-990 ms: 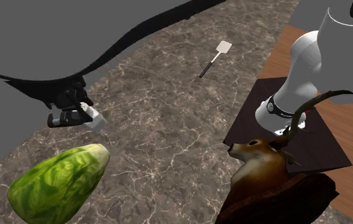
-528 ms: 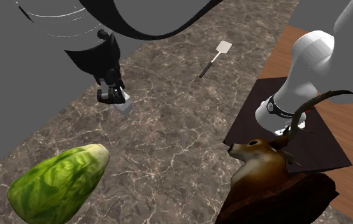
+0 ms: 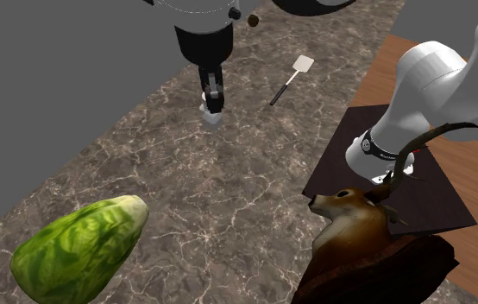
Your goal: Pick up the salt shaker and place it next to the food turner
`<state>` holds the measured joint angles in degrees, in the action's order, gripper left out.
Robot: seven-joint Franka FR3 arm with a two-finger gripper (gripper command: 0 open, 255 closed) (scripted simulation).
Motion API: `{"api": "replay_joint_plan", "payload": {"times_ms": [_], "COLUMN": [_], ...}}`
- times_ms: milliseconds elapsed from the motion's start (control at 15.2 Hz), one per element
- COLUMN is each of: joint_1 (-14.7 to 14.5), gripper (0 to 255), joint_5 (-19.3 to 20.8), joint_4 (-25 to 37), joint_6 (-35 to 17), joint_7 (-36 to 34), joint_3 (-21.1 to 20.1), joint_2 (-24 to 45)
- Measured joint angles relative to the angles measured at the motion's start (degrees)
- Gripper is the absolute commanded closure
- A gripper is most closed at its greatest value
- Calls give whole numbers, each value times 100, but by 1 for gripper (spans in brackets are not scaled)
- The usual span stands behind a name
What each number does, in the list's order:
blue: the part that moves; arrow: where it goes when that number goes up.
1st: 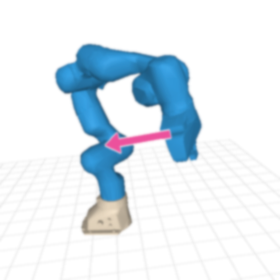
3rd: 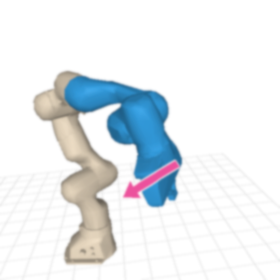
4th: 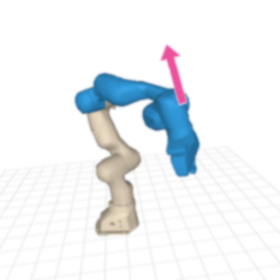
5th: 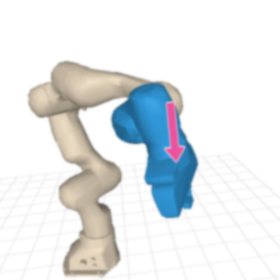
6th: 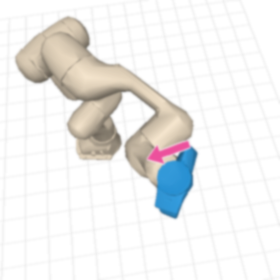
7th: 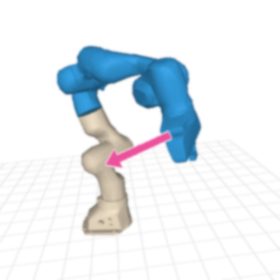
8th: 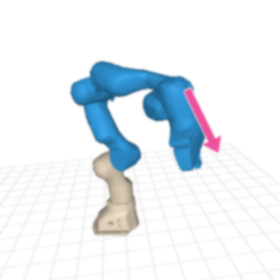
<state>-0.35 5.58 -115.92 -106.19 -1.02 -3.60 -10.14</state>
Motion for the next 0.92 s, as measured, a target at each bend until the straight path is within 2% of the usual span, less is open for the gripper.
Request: {"api": "replay_joint_plan", "payload": {"times_ms": [594,924], "joint_1": [239,429], "gripper": [255,255], "joint_5": [95,291], "joint_4": [-1689,-2390], "joint_6": [43,311], "joint_7": [648,1073], "joint_3": [443,763], "joint_2": [-1797,-2816]}}
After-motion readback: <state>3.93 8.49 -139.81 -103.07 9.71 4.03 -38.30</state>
